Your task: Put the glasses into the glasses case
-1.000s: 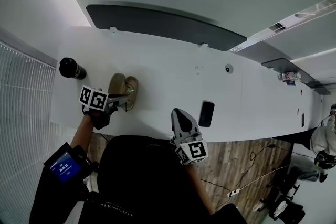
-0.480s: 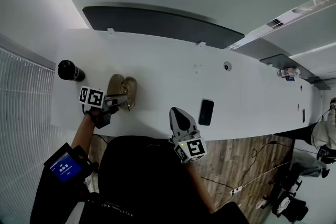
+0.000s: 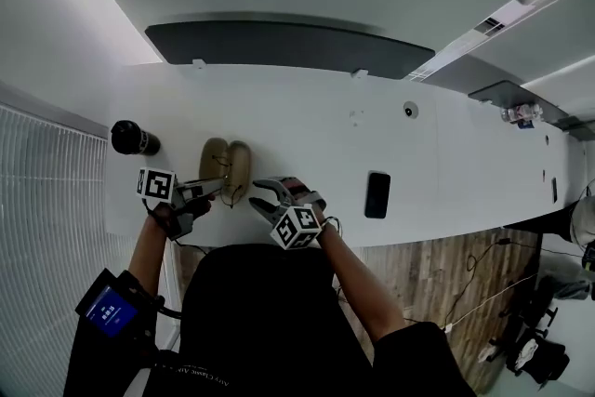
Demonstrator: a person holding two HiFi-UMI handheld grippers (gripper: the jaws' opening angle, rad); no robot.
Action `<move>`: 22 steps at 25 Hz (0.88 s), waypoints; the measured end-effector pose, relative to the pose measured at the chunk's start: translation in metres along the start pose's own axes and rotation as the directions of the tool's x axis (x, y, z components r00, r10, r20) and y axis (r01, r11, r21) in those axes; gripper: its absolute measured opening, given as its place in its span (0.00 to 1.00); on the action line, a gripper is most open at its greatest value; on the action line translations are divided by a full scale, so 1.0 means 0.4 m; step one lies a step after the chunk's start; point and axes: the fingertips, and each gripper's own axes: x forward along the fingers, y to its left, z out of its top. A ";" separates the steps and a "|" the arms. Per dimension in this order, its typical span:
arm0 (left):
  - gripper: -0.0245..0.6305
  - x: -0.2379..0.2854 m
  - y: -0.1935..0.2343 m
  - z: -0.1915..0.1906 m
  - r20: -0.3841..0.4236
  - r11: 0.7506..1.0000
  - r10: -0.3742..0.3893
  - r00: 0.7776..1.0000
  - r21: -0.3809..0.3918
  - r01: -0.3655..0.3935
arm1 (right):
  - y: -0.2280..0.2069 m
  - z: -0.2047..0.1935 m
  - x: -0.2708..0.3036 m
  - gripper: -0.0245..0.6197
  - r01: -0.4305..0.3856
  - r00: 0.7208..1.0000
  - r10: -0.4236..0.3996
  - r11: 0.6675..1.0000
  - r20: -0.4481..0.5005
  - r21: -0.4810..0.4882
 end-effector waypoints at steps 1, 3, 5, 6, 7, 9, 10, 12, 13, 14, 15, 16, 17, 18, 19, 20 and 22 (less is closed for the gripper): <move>0.07 -0.003 -0.011 -0.002 0.014 0.999 -0.022 1.000 -0.028 0.022 | 0.018 0.005 0.026 0.32 -0.019 1.000 0.019 0.999 -0.002 -0.032; 0.07 -0.007 -0.023 -0.006 0.040 0.996 -0.045 0.998 -0.070 0.048 | 0.035 0.012 0.063 0.32 -0.006 1.000 0.006 0.999 0.002 -0.042; 0.07 -0.008 -0.021 -0.003 0.061 0.994 -0.053 0.997 -0.092 0.059 | 0.042 0.014 0.096 0.32 0.010 1.000 -0.010 1.000 0.006 -0.030; 0.07 -0.008 -0.018 0.003 0.069 0.994 -0.056 0.996 -0.094 0.063 | 0.045 0.014 0.110 0.32 0.009 1.000 -0.009 1.000 0.005 -0.028; 0.07 -0.009 -0.015 0.008 0.077 0.993 -0.057 0.995 -0.096 0.065 | 0.045 0.016 0.118 0.32 0.007 1.000 -0.007 1.000 0.003 -0.025; 0.07 -0.013 -0.014 0.018 0.091 0.992 -0.060 0.994 -0.102 0.069 | 0.035 0.014 0.120 0.32 0.019 1.000 -0.019 1.000 -0.004 0.000; 0.07 -0.015 -0.015 0.023 0.096 0.992 -0.065 0.993 -0.103 0.074 | 0.029 0.010 0.118 0.32 0.027 1.000 -0.027 1.000 -0.007 0.014; 0.07 -0.019 -0.015 0.033 0.104 0.992 -0.072 0.992 -0.099 0.082 | 0.022 0.005 0.118 0.31 0.029 1.000 -0.028 0.999 -0.013 0.017; 0.07 -0.020 -0.013 0.036 0.109 0.992 -0.072 0.991 -0.099 0.083 | 0.019 0.008 0.116 0.31 0.023 1.000 -0.023 1.000 -0.012 0.015; 0.07 -0.020 -0.012 0.039 0.117 0.991 -0.071 0.991 -0.102 0.084 | 0.014 0.013 0.112 0.31 0.019 1.000 -0.019 1.000 -0.003 0.024; 0.07 -0.020 -0.010 0.042 0.127 0.991 -0.071 0.989 -0.106 0.084 | 0.007 0.017 0.107 0.31 0.022 1.000 -0.023 0.998 0.013 0.051; 0.07 -0.019 -0.009 0.046 0.136 0.990 -0.072 0.988 -0.108 0.087 | -0.003 0.019 0.098 0.31 0.032 0.999 -0.035 0.995 0.032 0.090; 0.07 -0.018 -0.011 0.051 0.143 0.990 -0.075 0.987 -0.107 0.091 | -0.012 0.020 0.087 0.31 0.047 0.998 -0.053 0.991 0.046 0.126; 0.07 -0.018 -0.014 0.054 0.146 0.990 -0.081 0.986 -0.105 0.097 | -0.017 0.020 0.074 0.31 0.061 0.996 -0.069 0.987 0.055 0.150; 0.07 -0.019 -0.018 0.056 0.148 0.989 -0.087 0.985 -0.102 0.102 | -0.016 0.023 0.062 0.31 0.067 0.995 -0.078 0.985 0.062 0.160; 0.07 -0.020 -0.020 0.056 0.148 0.989 -0.089 0.985 -0.101 0.105 | -0.009 0.029 0.054 0.31 0.063 0.995 -0.075 0.985 0.070 0.161; 0.07 -0.022 -0.018 0.053 0.145 0.990 -0.079 0.986 -0.102 0.095 | 0.012 0.045 0.053 0.31 0.029 0.996 -0.043 0.987 0.082 0.159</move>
